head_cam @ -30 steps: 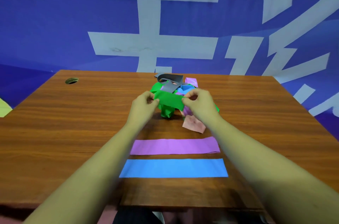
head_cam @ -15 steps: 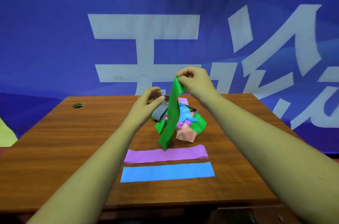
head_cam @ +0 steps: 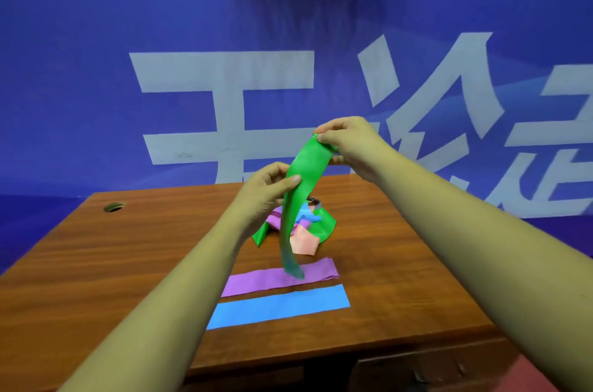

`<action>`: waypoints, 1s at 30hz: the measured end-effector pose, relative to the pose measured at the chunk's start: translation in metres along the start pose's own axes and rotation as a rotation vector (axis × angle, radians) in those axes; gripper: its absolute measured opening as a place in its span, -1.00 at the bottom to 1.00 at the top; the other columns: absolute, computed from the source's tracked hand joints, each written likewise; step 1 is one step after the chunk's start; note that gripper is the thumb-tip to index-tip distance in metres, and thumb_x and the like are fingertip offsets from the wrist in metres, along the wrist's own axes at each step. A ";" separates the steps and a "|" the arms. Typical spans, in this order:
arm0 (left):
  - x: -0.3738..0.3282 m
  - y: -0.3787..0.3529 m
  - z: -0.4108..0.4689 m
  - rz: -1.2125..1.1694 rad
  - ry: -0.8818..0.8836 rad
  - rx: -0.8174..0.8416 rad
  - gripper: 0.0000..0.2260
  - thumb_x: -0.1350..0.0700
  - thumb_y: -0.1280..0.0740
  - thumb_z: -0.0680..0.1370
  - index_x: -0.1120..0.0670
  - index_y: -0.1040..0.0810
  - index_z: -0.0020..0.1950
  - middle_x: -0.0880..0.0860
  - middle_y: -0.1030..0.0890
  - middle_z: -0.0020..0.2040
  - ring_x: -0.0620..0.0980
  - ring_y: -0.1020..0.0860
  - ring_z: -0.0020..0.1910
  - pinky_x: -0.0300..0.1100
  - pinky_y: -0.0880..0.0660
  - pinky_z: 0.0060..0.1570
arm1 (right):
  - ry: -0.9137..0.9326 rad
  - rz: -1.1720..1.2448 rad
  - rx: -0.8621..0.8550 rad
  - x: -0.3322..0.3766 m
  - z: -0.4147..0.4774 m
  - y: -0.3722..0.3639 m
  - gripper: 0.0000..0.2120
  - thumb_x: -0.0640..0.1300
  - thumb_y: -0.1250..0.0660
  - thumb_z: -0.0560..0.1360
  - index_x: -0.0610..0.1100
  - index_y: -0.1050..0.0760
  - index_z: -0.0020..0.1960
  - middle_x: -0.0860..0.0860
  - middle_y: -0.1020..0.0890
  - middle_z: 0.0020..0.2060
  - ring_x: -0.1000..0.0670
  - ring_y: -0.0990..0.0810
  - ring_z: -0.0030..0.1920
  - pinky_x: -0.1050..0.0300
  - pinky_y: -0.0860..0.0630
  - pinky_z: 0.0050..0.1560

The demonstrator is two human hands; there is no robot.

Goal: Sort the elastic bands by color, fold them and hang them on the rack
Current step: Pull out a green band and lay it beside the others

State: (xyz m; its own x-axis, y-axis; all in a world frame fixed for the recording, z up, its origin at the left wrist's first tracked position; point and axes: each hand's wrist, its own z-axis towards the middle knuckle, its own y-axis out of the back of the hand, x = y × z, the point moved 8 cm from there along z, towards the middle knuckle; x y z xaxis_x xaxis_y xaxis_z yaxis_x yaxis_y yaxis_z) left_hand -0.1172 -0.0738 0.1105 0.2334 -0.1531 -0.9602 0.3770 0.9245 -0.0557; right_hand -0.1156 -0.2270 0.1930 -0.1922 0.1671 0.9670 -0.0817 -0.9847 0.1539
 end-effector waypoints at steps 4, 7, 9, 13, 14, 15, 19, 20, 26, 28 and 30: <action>0.003 -0.015 -0.003 0.136 0.003 0.011 -0.97 0.20 -0.38 0.56 0.10 -0.55 -0.06 0.00 -0.61 -0.25 -0.17 -0.56 -0.35 -0.36 -0.42 -0.38 | -0.144 -0.036 0.065 -0.033 -0.011 0.015 -0.88 -0.34 -0.40 0.48 -0.23 -0.56 0.01 -0.12 -0.61 -0.20 0.00 -0.61 -0.23 0.19 -0.55 -0.36; 0.015 -0.028 -0.002 0.180 0.042 0.053 -0.98 0.25 -0.33 0.58 0.17 -0.52 -0.02 -0.07 -0.64 -0.35 -0.21 -0.56 -0.43 -0.40 -0.40 -0.45 | -0.142 -0.067 0.059 -0.037 -0.016 0.027 -0.92 -0.37 -0.40 0.47 -0.24 -0.55 -0.06 -0.12 -0.60 -0.26 0.01 -0.61 -0.27 0.20 -0.57 -0.38; 0.028 -0.038 -0.003 0.183 0.113 0.112 -0.96 0.22 -0.36 0.56 0.14 -0.54 0.00 0.03 -0.68 -0.25 -0.15 -0.60 -0.35 -0.32 -0.42 -0.40 | -0.125 -0.092 0.018 -0.034 -0.017 0.040 -0.89 -0.38 -0.37 0.49 -0.22 -0.53 -0.15 -0.13 -0.60 -0.27 0.00 -0.61 -0.27 0.16 -0.60 -0.31; 0.068 -0.057 -0.007 0.233 0.266 0.289 -0.89 0.10 -0.46 0.49 0.04 -0.62 -0.01 0.06 -0.67 -0.23 -0.09 -0.60 -0.31 -0.29 -0.47 -0.32 | -0.143 -0.157 -0.122 -0.043 -0.017 0.084 -0.84 -0.38 -0.36 0.49 -0.20 -0.53 -0.22 -0.21 -0.62 -0.17 -0.08 -0.64 -0.19 0.06 -0.63 -0.21; 0.078 -0.062 -0.008 0.247 0.300 0.316 -0.81 0.07 -0.49 0.43 0.05 -0.63 0.02 0.10 -0.65 -0.23 -0.04 -0.59 -0.29 -0.25 -0.49 -0.27 | -0.150 -0.170 -0.176 -0.049 -0.017 0.099 -0.85 -0.38 -0.36 0.49 -0.20 -0.53 -0.22 -0.21 -0.63 -0.16 -0.11 -0.65 -0.15 0.02 -0.64 -0.17; 0.088 -0.067 -0.009 0.277 0.327 0.343 -0.73 0.04 -0.53 0.39 0.08 -0.64 0.05 0.14 -0.60 -0.22 0.01 -0.56 -0.26 -0.19 -0.47 -0.20 | -0.155 -0.182 -0.231 -0.055 -0.018 0.114 -0.87 -0.37 -0.36 0.49 -0.21 -0.55 -0.21 -0.21 -0.63 -0.16 -0.13 -0.64 -0.14 0.00 -0.64 -0.15; 0.119 -0.092 -0.015 0.247 0.418 0.433 -0.94 0.17 -0.44 0.48 0.08 -0.66 -0.06 -0.01 -0.64 -0.23 -0.13 -0.56 -0.28 -0.32 -0.45 -0.23 | -0.206 -0.192 -0.382 -0.088 -0.024 0.173 -0.86 -0.38 -0.36 0.48 -0.22 -0.54 -0.23 -0.21 -0.61 -0.19 -0.11 -0.63 -0.20 0.07 -0.63 -0.24; 0.126 -0.096 -0.015 0.238 0.431 0.434 -0.96 0.18 -0.42 0.49 0.07 -0.66 -0.11 -0.04 -0.65 -0.24 -0.14 -0.58 -0.28 -0.32 -0.47 -0.23 | -0.221 -0.198 -0.417 -0.098 -0.027 0.186 -0.83 -0.38 -0.36 0.48 -0.20 -0.53 -0.26 -0.20 -0.60 -0.21 -0.10 -0.63 -0.22 0.09 -0.63 -0.26; 0.167 -0.097 -0.014 0.347 0.488 0.404 -0.83 0.07 -0.46 0.48 0.16 -0.60 -0.08 0.08 -0.53 -0.24 -0.04 -0.47 -0.23 -0.23 -0.40 -0.20 | -0.298 -0.314 -0.581 -0.166 -0.047 0.254 -0.78 -0.34 -0.39 0.42 -0.16 -0.50 -0.36 -0.17 -0.61 -0.26 -0.19 -0.67 -0.15 -0.10 -0.66 -0.12; 0.176 -0.094 -0.010 0.334 0.484 0.322 -0.94 0.22 -0.36 0.56 0.21 -0.58 -0.06 0.04 -0.55 -0.27 -0.10 -0.50 -0.28 -0.30 -0.44 -0.25 | -0.337 -0.342 -0.591 -0.191 -0.053 0.266 -0.74 -0.32 -0.40 0.43 -0.09 -0.49 -0.38 -0.15 -0.62 -0.25 -0.21 -0.68 -0.10 -0.15 -0.65 -0.06; 0.182 -0.098 -0.004 0.370 0.454 0.253 -0.91 0.29 -0.32 0.57 0.17 -0.61 -0.05 0.03 -0.64 -0.24 -0.16 -0.57 -0.29 -0.31 -0.51 -0.22 | -0.382 -0.375 -0.592 -0.217 -0.059 0.278 -0.81 -0.28 -0.43 0.44 -0.12 -0.54 -0.32 -0.13 -0.61 -0.22 -0.20 -0.67 -0.06 -0.12 -0.64 -0.02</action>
State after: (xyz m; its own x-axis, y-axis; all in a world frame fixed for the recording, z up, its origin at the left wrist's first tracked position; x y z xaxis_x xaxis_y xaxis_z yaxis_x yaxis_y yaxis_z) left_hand -0.1156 -0.1911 -0.0603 0.0072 0.3753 -0.9269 0.5574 0.7680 0.3153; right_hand -0.1542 -0.5342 0.0144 0.2902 0.3480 0.8914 -0.6008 -0.6588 0.4528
